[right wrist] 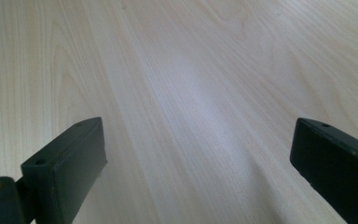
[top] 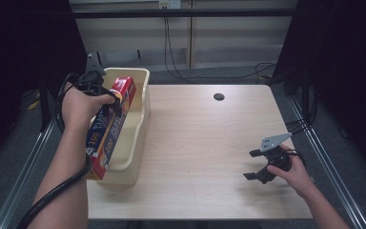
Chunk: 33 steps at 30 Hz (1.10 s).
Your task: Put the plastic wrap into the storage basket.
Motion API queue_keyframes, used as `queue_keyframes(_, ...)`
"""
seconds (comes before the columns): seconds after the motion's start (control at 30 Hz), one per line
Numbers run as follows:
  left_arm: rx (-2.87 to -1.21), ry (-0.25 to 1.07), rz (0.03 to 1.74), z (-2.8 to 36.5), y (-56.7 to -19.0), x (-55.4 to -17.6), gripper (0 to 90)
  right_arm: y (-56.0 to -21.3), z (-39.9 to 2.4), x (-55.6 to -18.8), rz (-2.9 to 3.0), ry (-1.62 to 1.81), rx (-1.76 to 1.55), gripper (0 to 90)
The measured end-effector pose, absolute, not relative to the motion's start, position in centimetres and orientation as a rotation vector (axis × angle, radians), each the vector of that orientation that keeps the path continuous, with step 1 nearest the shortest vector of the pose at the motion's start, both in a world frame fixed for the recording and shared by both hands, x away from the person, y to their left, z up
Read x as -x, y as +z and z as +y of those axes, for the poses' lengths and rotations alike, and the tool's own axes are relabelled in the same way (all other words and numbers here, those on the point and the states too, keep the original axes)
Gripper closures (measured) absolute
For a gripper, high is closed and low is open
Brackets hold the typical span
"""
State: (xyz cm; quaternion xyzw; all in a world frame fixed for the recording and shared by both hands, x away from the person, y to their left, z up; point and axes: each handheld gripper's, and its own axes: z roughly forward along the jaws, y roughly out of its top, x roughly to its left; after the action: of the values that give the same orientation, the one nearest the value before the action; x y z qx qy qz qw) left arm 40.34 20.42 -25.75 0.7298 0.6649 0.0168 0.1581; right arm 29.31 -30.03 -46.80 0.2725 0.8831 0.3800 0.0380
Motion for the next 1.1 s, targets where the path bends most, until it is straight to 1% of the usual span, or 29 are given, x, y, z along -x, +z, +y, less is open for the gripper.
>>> queue_keyframes(1.1,-2.099,-0.032,1.927,19.8,-29.8,-41.0,40.7,-46.9,-30.1,-29.4,2.709,1.157,-0.832,3.3)
